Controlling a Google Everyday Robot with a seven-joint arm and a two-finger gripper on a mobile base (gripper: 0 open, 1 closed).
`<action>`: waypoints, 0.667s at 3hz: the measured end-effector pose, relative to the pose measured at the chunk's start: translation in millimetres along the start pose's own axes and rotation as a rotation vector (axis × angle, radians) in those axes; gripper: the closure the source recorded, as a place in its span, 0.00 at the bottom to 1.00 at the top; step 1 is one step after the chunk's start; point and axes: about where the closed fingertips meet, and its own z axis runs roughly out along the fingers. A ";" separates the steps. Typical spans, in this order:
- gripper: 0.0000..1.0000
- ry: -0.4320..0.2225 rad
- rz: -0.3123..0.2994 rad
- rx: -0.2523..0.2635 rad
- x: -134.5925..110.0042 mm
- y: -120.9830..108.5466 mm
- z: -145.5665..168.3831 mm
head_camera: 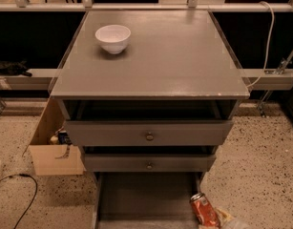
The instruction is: Pick coke can from bottom drawer and place on counter
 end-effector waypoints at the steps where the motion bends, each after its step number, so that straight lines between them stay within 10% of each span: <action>1: 1.00 -0.029 -0.179 0.032 -43.1 21.9 -61.8; 2: 1.00 -0.061 -0.209 0.042 -59.2 32.0 -74.1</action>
Offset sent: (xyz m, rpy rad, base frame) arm -0.0237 0.0140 0.0593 -0.0814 -0.0827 0.0973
